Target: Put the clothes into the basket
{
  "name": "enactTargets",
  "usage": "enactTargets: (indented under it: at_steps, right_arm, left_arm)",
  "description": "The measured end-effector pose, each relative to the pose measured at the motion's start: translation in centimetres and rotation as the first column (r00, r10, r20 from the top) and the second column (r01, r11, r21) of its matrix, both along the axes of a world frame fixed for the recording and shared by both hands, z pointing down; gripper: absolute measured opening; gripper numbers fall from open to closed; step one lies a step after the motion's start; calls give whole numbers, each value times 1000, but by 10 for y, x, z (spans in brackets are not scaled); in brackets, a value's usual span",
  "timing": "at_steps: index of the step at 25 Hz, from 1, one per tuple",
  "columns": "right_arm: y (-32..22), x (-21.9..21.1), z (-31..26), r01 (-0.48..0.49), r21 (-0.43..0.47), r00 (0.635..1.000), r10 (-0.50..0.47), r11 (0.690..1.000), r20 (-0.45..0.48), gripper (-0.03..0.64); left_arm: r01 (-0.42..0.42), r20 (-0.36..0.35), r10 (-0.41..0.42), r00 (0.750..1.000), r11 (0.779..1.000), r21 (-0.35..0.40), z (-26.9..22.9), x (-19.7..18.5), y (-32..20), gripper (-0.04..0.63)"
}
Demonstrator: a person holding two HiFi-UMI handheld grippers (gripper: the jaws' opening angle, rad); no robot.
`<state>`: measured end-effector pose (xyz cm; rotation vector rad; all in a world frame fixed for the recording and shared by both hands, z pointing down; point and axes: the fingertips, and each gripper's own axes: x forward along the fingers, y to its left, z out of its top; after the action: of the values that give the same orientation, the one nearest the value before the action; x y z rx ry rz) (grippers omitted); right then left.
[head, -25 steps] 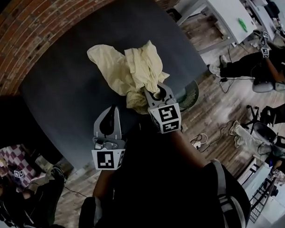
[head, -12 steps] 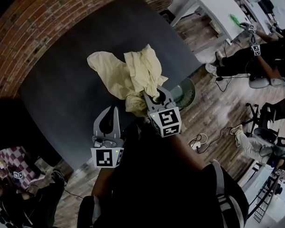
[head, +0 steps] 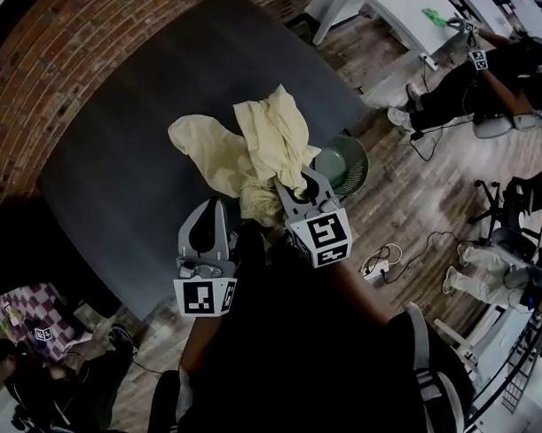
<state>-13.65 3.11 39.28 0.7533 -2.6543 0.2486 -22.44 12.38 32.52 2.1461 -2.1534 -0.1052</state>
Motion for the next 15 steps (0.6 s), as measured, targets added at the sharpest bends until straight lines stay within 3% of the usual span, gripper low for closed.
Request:
enactTargets:
  at_steps: [15]
  right_arm:
    - [7, 109, -12, -122, -12, 992, 122, 992, 28, 89]
  left_arm:
    - [-135, 22, 135, 991, 991, 7, -7, 88, -16, 3]
